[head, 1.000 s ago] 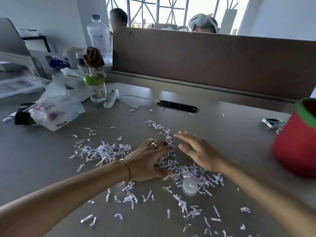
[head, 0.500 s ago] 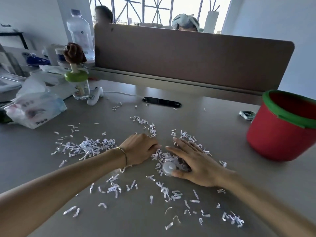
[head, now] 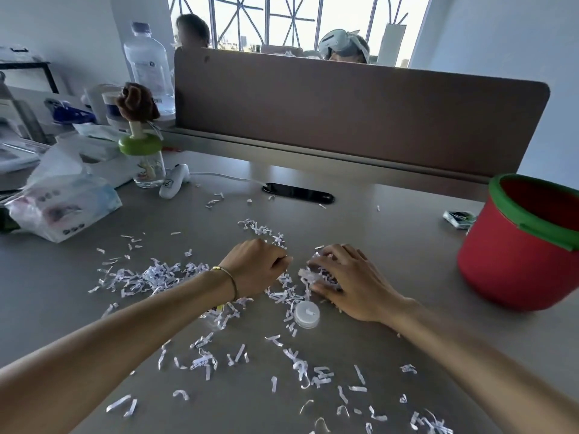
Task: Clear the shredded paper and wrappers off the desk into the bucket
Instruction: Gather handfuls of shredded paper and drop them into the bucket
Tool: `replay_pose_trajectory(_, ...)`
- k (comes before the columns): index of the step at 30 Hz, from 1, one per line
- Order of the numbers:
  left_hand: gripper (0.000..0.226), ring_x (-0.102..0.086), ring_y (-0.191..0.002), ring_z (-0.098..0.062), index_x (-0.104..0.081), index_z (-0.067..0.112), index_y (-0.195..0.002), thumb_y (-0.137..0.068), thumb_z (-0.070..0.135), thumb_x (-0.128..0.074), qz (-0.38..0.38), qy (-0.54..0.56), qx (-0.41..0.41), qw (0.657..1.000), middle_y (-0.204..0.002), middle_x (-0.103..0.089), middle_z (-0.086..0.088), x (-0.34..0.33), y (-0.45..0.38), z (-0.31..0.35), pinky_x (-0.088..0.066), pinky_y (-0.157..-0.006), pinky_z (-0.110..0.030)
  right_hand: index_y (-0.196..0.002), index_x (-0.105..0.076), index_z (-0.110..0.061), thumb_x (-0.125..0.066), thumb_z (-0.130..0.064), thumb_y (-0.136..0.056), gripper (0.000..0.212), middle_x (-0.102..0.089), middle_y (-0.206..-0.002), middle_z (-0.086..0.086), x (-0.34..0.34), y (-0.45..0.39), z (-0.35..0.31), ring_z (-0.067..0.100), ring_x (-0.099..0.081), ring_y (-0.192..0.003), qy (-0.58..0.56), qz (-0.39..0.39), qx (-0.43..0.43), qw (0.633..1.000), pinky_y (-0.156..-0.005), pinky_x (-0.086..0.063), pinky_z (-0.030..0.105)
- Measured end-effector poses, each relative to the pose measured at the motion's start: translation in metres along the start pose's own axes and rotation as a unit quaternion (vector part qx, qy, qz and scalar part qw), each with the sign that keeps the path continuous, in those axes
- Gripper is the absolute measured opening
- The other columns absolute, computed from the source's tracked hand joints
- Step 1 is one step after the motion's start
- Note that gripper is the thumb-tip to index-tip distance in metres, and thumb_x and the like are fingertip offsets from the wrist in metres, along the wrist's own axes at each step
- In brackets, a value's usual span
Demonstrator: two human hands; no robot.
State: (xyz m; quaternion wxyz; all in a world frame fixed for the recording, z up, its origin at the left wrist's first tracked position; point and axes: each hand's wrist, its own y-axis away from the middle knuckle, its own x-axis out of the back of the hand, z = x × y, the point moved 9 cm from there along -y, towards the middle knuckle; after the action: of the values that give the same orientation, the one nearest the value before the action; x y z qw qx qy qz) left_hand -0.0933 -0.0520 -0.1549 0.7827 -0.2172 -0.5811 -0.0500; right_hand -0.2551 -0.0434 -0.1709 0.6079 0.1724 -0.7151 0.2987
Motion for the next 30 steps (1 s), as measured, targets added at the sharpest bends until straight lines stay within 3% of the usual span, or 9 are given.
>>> replay_pose_trajectory(3,0.048,-0.049,-0.051,-0.022,-0.056,0.011,-0.068,-0.103,0.043,-0.045,0.010,-0.004,0.009,1.000,-0.057,-0.051,-0.002,0.002,-0.002,0.000,-0.043,-0.054,-0.032,-0.121,-0.057,-0.028,-0.046,-0.053,-0.099,0.035,-0.055,-0.116,-0.006,0.006,-0.001,-0.009,0.015,-0.057,-0.104,0.003,0.028,0.034,0.999,-0.082,-0.052,0.033)
replay_pose_trajectory(7,0.048,-0.043,-0.048,-0.019,-0.050,0.012,-0.062,-0.101,0.040,-0.049,0.018,0.005,0.028,0.999,-0.054,-0.046,0.000,0.000,-0.010,0.002,-0.030,-0.052,-0.030,-0.100,-0.058,-0.022,-0.045,-0.039,-0.104,0.022,-0.067,-0.088,-0.004,0.011,0.010,-0.021,0.023,-0.068,-0.073,0.030,0.063,0.085,0.994,-0.059,-0.043,0.032)
replay_pose_trajectory(11,0.049,-0.041,-0.050,-0.026,-0.044,0.010,-0.057,-0.098,0.036,-0.051,0.022,0.043,0.056,0.997,-0.049,-0.042,-0.001,-0.003,-0.024,0.013,-0.028,-0.047,-0.028,-0.082,-0.051,-0.022,-0.039,-0.033,-0.105,0.029,-0.069,-0.072,0.003,0.007,0.008,-0.020,0.028,-0.065,-0.062,0.053,0.034,0.065,0.996,-0.056,-0.036,0.032)
replay_pose_trajectory(13,0.051,-0.038,-0.051,-0.028,-0.035,0.009,-0.055,-0.098,0.032,-0.052,0.027,0.071,0.059,0.995,-0.048,-0.038,-0.002,0.001,-0.032,0.025,-0.034,-0.050,-0.032,-0.070,-0.039,-0.025,-0.043,-0.026,-0.102,0.032,-0.057,-0.059,0.003,0.011,0.005,-0.009,0.028,-0.056,-0.055,-0.033,0.032,0.010,0.999,-0.056,-0.032,0.033)
replay_pose_trajectory(15,0.050,-0.034,-0.052,-0.027,-0.033,0.009,-0.055,-0.098,0.028,-0.053,0.037,0.102,0.058,0.992,-0.049,-0.034,-0.005,0.009,-0.041,0.038,-0.035,-0.053,-0.035,-0.062,-0.034,-0.022,-0.049,-0.019,-0.097,0.038,-0.043,-0.050,-0.002,0.026,0.005,0.006,0.020,-0.046,-0.049,-0.131,0.066,-0.053,0.988,-0.054,-0.032,0.034)
replay_pose_trajectory(17,0.050,-0.029,-0.050,-0.023,-0.034,0.011,-0.054,-0.098,0.026,-0.054,0.054,0.136,0.061,0.987,-0.050,-0.030,-0.006,0.020,-0.051,0.050,-0.029,-0.049,-0.034,-0.060,-0.038,-0.020,-0.051,-0.019,-0.098,0.039,-0.046,-0.049,-0.002,0.051,0.009,0.019,0.013,-0.047,-0.047,-0.180,0.107,-0.086,0.974,-0.052,-0.033,0.034)
replay_pose_trajectory(21,0.053,-0.027,-0.045,-0.016,-0.036,0.009,-0.053,-0.099,0.029,-0.054,0.086,0.196,0.058,0.975,-0.047,-0.031,0.001,0.045,-0.075,0.073,-0.024,-0.045,-0.027,-0.059,-0.040,-0.019,-0.055,-0.020,-0.099,0.043,-0.041,-0.046,-0.006,0.115,0.017,0.037,0.015,-0.052,-0.049,-0.214,0.188,-0.104,0.953,-0.053,-0.040,0.032)
replay_pose_trajectory(24,0.049,-0.033,-0.050,-0.017,-0.050,-0.002,-0.061,-0.098,0.030,-0.052,0.088,0.232,0.054,0.967,-0.053,-0.040,-0.003,0.061,-0.101,0.095,-0.028,-0.048,-0.031,-0.058,-0.039,-0.017,-0.054,-0.024,-0.098,0.043,-0.039,-0.048,-0.008,0.165,0.025,0.055,0.006,-0.042,-0.048,-0.219,0.247,-0.124,0.936,-0.055,-0.052,0.037)
replay_pose_trajectory(30,0.047,-0.039,-0.048,-0.013,-0.046,0.006,-0.055,-0.096,0.029,-0.052,0.095,0.291,0.021,0.952,-0.050,-0.050,0.003,0.086,-0.152,0.160,-0.033,-0.049,-0.028,-0.054,-0.037,-0.015,-0.054,-0.019,-0.100,0.049,-0.039,-0.041,-0.011,0.252,0.052,0.115,0.004,-0.039,-0.044,-0.180,0.300,-0.194,0.917,-0.049,-0.036,0.021)
